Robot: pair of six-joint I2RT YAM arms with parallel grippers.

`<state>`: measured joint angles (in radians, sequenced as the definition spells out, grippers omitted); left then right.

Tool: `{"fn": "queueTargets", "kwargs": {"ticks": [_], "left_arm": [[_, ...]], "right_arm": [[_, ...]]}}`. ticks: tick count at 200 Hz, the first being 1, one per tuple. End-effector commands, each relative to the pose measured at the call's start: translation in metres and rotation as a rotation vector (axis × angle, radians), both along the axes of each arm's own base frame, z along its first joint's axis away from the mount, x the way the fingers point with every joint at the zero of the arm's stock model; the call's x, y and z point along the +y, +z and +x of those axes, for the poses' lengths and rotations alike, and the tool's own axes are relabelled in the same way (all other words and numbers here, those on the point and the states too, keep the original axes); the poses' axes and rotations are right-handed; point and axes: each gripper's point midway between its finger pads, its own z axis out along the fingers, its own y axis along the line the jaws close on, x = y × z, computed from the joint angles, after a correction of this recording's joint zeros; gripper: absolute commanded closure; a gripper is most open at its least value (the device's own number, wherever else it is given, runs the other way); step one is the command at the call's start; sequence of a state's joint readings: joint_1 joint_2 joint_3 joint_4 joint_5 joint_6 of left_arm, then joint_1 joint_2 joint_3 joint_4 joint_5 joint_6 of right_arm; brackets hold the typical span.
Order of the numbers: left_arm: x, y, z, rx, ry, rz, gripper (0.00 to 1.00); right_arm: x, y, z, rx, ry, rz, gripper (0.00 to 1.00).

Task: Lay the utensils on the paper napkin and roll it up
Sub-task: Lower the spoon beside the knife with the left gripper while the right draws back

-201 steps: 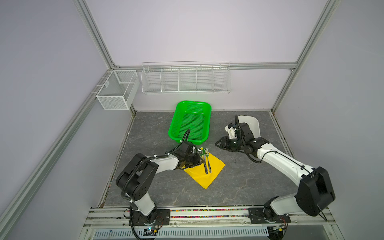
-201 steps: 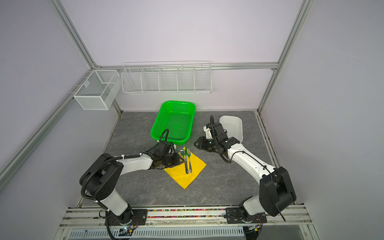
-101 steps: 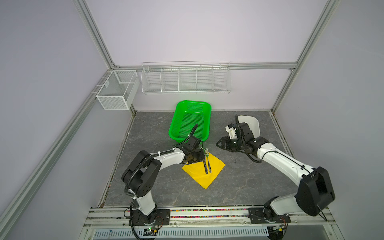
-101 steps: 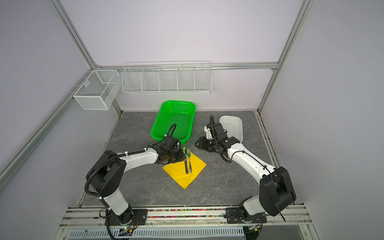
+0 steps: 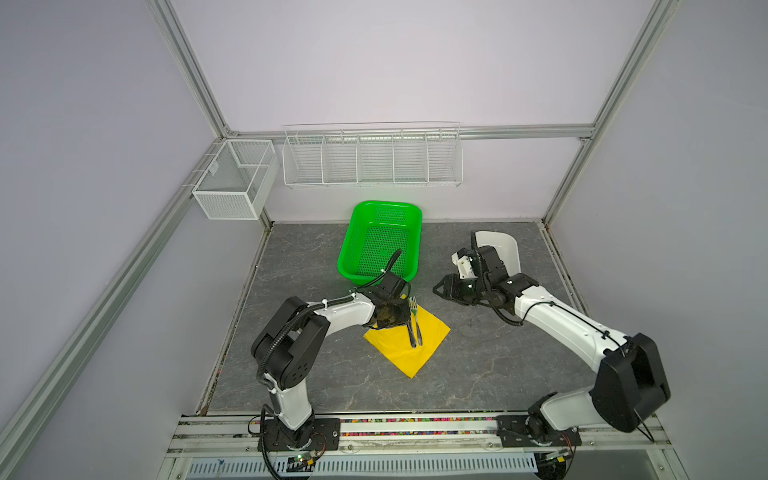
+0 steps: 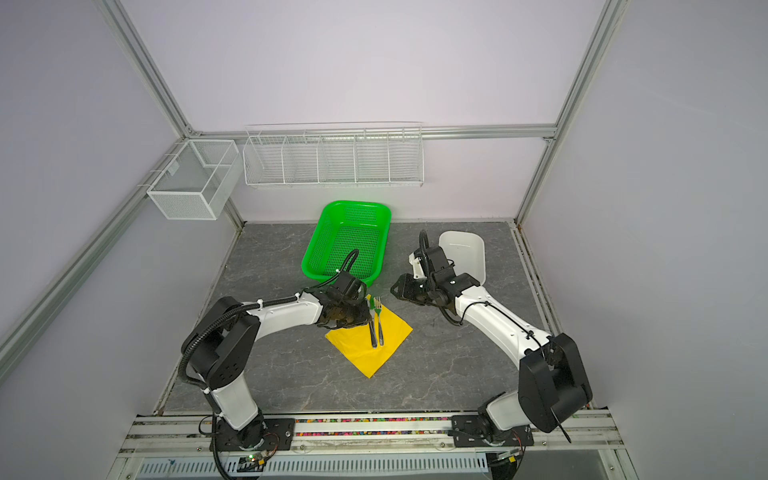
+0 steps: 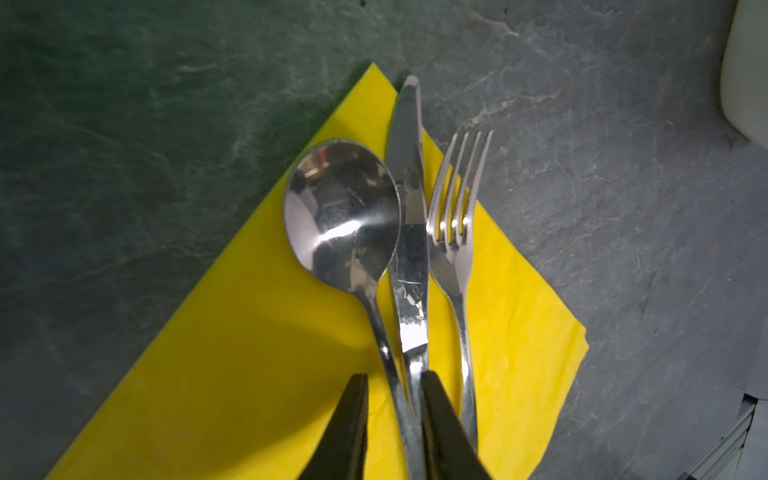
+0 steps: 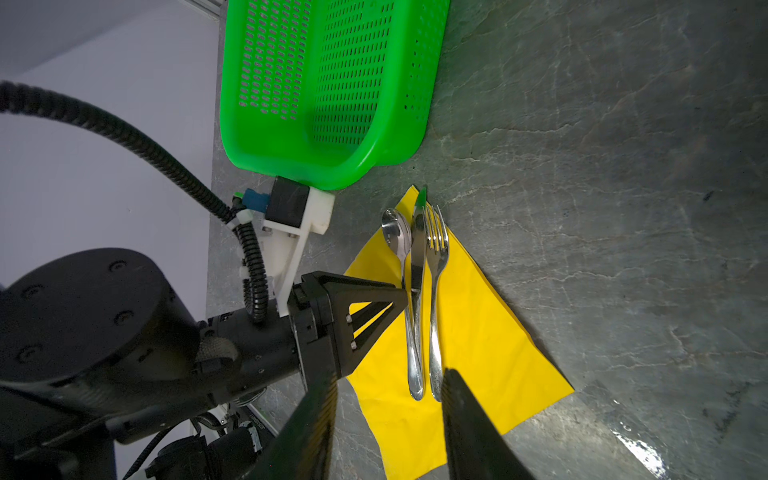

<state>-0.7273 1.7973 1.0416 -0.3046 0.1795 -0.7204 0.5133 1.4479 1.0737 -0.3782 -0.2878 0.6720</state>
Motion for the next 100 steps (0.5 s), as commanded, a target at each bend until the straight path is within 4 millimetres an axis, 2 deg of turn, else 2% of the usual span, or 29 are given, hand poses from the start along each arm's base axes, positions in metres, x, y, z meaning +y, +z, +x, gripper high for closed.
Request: {"fn": "queueTargets", "kwargs": {"ticks": [1, 100], "left_arm": [[-0.0011, -0.0038, 0.004, -0.007, -0.011, 0.032, 0.78], [-0.0004, -0.0098, 0.0026, 0.009, -0.03, 0.078, 0.85]], "right_arm": [[0.0014, 0.0053, -0.0001, -0.02, 0.011, -0.006, 0.56], [0.0008, 0.0061, -0.0005, -0.022, 0.01, -0.007, 0.56]]}}
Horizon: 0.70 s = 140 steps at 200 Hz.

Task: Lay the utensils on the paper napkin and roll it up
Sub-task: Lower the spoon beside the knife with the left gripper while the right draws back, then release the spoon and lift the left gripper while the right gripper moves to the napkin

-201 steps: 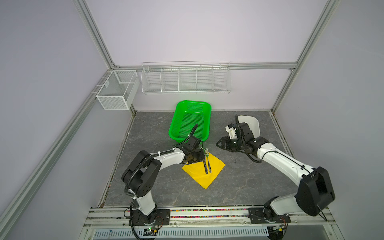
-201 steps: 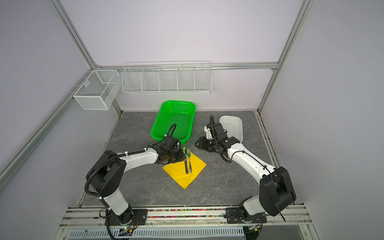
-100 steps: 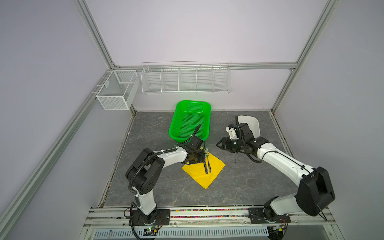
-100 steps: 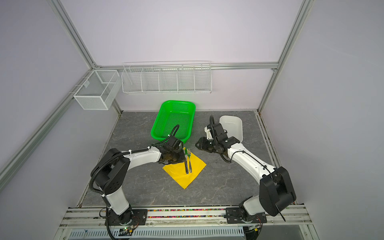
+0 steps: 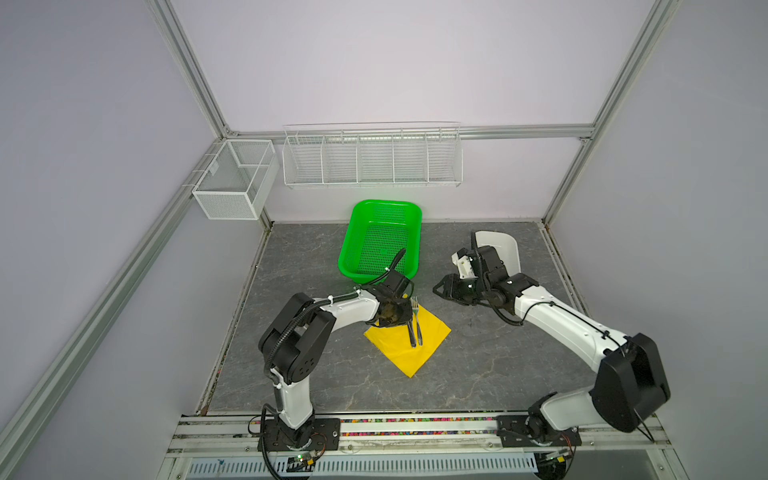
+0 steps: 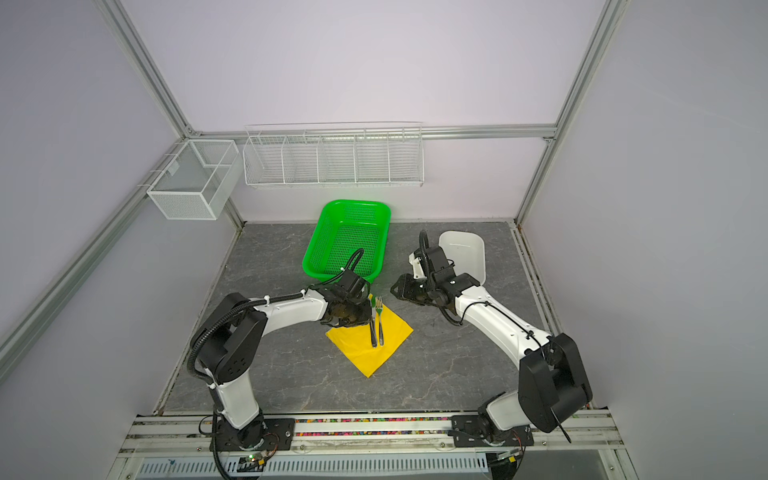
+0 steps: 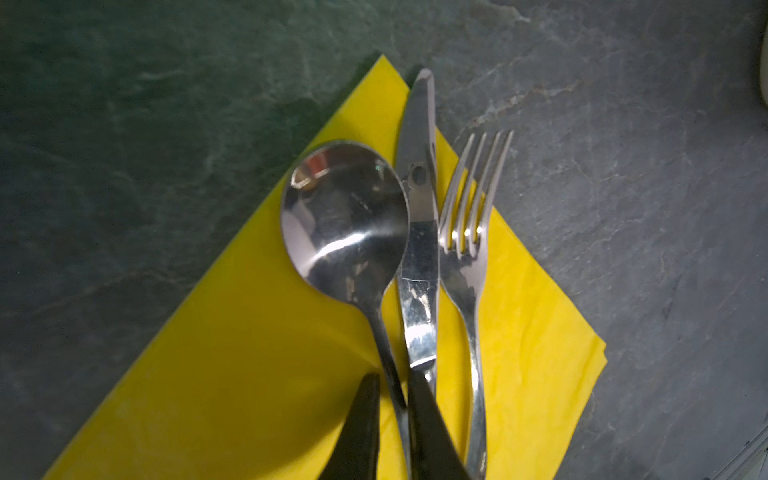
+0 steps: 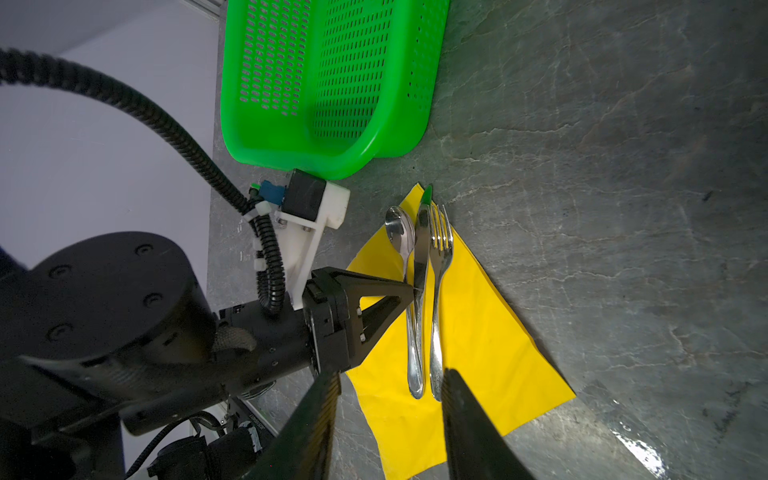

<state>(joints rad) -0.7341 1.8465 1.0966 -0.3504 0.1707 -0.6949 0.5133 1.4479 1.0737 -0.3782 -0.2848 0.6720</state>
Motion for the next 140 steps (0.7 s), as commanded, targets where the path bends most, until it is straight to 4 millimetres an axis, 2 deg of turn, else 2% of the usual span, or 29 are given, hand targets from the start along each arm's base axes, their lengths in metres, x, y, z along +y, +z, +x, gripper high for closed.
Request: {"fn": "queueTargets", "kwargs": {"ticks": [1, 63, 79, 140], "left_arm": [[0.0037, -0.0028, 0.0003, -0.006, -0.005, 0.04, 0.85], [0.005, 0.0002, 0.0001, -0.024, -0.016, 0.048, 0.88], [0.0043, 0.0005, 0.0002, -0.027, -0.024, 0.051, 0.91], [0.0063, 0.0036, -0.0002, -0.035, -0.015, 0.053, 0.87]], "right_arm": [[0.001, 0.0064, -0.0007, -0.021, 0.011, -0.005, 0.56], [0.002, 0.0047, -0.0004, -0.017, 0.013, -0.004, 0.56], [0.0016, 0.0041, -0.0005, -0.015, 0.012, -0.005, 0.56], [0.0028, 0.004, 0.0001, -0.013, 0.015, -0.001, 0.56]]}}
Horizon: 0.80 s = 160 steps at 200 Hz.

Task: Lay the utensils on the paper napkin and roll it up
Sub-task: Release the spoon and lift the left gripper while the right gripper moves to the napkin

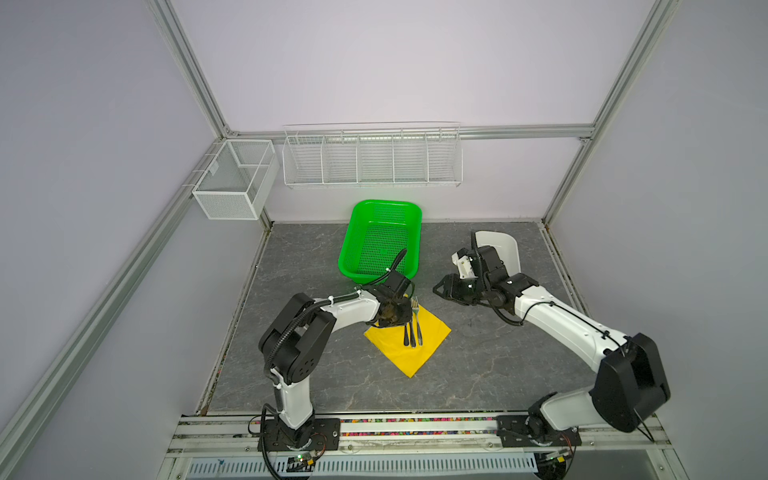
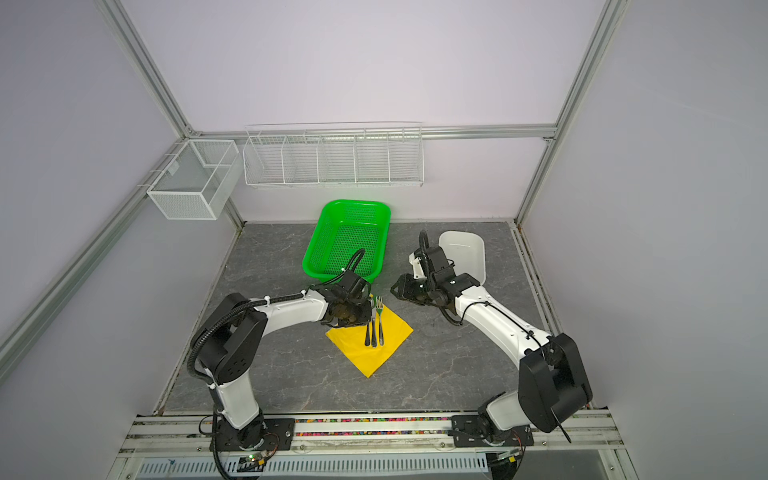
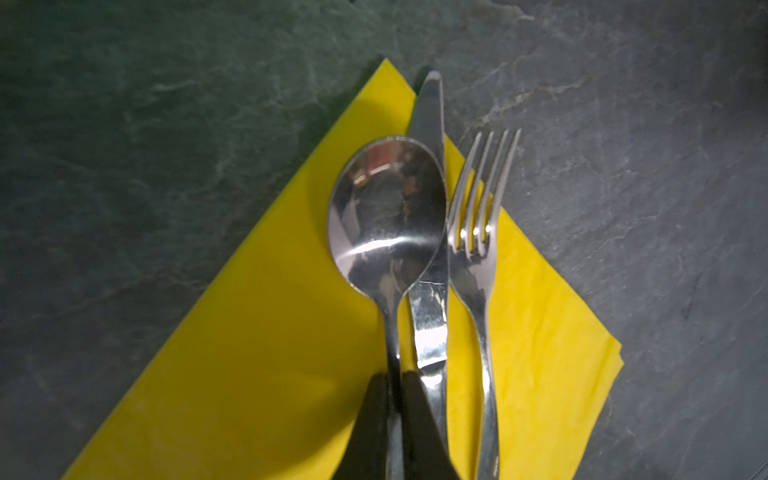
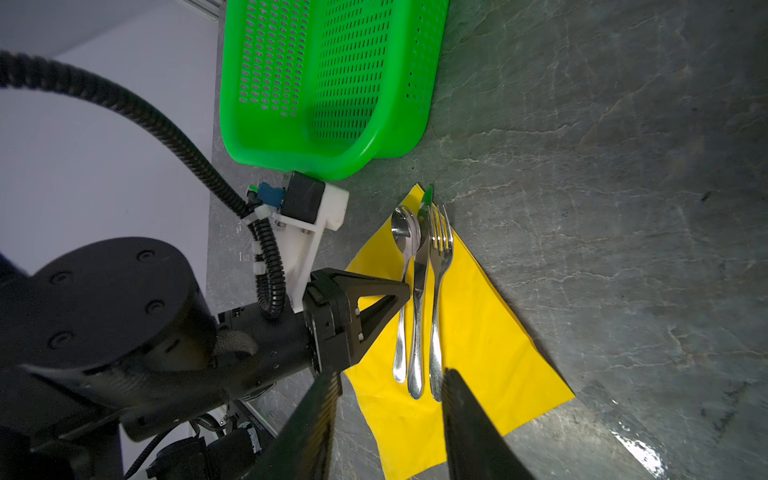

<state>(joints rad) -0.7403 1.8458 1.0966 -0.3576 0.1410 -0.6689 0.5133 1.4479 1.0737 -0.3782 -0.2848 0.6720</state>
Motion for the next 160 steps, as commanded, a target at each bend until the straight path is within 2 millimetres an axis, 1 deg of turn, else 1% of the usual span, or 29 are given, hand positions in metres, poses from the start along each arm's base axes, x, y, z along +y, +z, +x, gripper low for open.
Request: {"fn": "queueTargets", "kwargs": {"ticks": [1, 9, 22, 44, 70, 95, 128, 136, 141, 143, 150, 160], "left_arm": [[0.004, 0.005, -0.001, -0.012, 0.001, 0.023, 0.87], [0.004, 0.007, -0.001, -0.015, 0.006, 0.02, 0.84], [0.005, 0.013, 0.0, -0.027, 0.013, 0.014, 0.84], [0.006, 0.029, 0.002, -0.062, 0.019, -0.007, 0.83], [0.011, 0.046, -0.001, -0.105, 0.018, -0.029, 0.8], [0.02, 0.06, -0.006, -0.147, 0.034, -0.045, 0.79], [0.036, 0.08, -0.013, -0.231, 0.059, -0.08, 0.79], [0.039, 0.083, -0.016, -0.249, 0.061, -0.093, 0.79], [0.041, 0.085, -0.018, -0.259, 0.063, -0.103, 0.79], [0.042, 0.086, -0.018, -0.262, 0.066, -0.108, 0.79], [0.044, 0.088, -0.022, -0.272, 0.065, -0.124, 0.79], [0.049, 0.088, -0.028, -0.279, 0.071, -0.141, 0.79]], "right_arm": [[0.003, 0.004, 0.0, -0.013, 0.015, -0.001, 0.56], [0.003, 0.004, 0.0, -0.013, 0.017, 0.001, 0.56], [0.003, 0.005, 0.0, -0.015, 0.021, 0.002, 0.55], [0.002, 0.006, -0.003, -0.023, 0.022, 0.001, 0.55], [-0.002, 0.004, -0.01, -0.021, 0.022, 0.001, 0.55], [-0.003, 0.0, -0.02, -0.012, 0.022, 0.014, 0.55], [-0.001, -0.014, -0.04, 0.029, 0.028, 0.03, 0.54], [0.002, -0.018, -0.046, 0.043, 0.03, 0.037, 0.54], [0.005, -0.017, -0.049, 0.044, 0.031, 0.048, 0.54], [0.004, -0.026, -0.055, 0.065, 0.032, 0.041, 0.54], [0.007, -0.032, -0.062, 0.077, 0.037, 0.045, 0.54], [0.013, -0.039, -0.072, 0.095, 0.04, 0.054, 0.51]]}}
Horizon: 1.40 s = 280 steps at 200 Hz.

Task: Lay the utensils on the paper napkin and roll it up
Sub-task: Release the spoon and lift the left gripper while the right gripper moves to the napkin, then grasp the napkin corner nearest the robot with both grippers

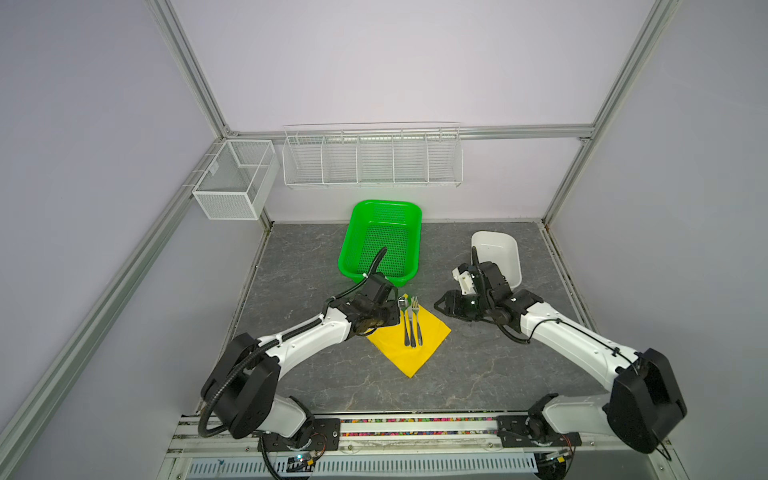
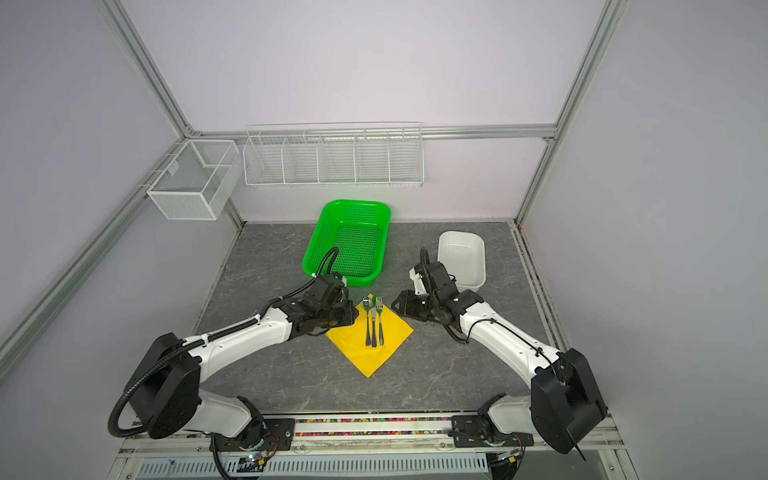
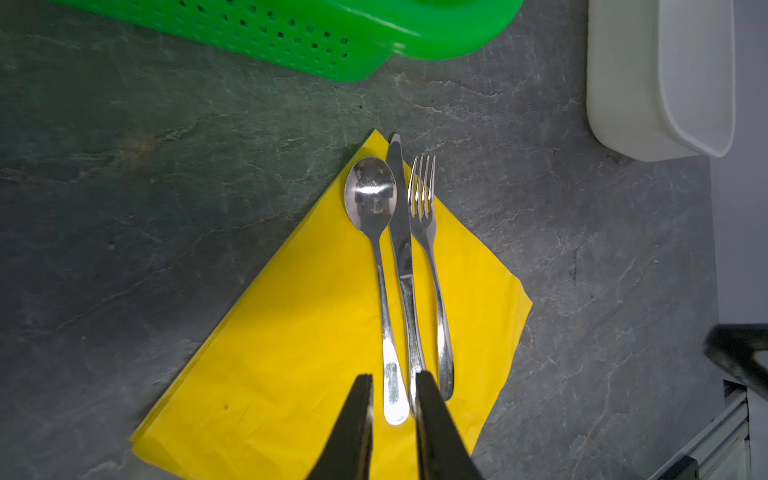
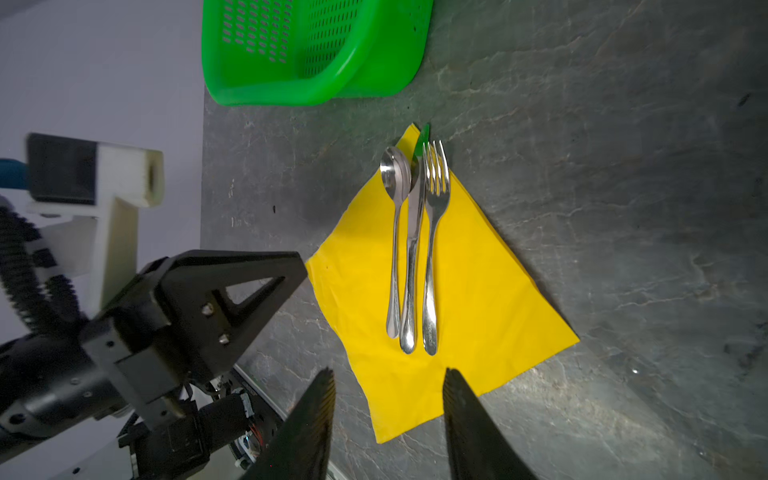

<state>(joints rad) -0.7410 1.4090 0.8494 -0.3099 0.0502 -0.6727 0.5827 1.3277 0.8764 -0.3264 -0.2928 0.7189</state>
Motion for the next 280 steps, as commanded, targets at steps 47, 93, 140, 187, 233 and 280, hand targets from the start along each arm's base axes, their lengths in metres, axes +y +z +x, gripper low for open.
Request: {"fn": "queueTargets", "kwargs": {"ticks": [47, 93, 140, 187, 233, 280], "left_arm": [[0.026, 0.005, -0.03, -0.069, 0.019, -0.094, 0.76], [0.037, 0.008, -0.04, -0.106, 0.001, -0.089, 0.74], [0.051, 0.014, -0.042, -0.164, 0.028, -0.082, 0.73], [0.061, 0.02, -0.044, -0.223, 0.04, -0.08, 0.68], [0.063, 0.026, -0.042, -0.247, 0.032, -0.064, 0.65], [0.058, 0.033, -0.039, -0.259, 0.006, -0.062, 0.61]], "right_arm": [[0.051, -0.039, -0.062, 0.173, -0.085, 0.228, 0.52], [0.069, -0.07, -0.103, 0.274, -0.102, 0.149, 0.51], [0.075, -0.094, -0.121, 0.334, -0.134, 0.132, 0.5], [0.071, -0.109, -0.133, 0.35, -0.165, 0.103, 0.5], [0.085, -0.103, -0.122, 0.311, -0.17, 0.189, 0.48], [0.094, -0.091, -0.106, 0.269, -0.177, 0.263, 0.48]]}}
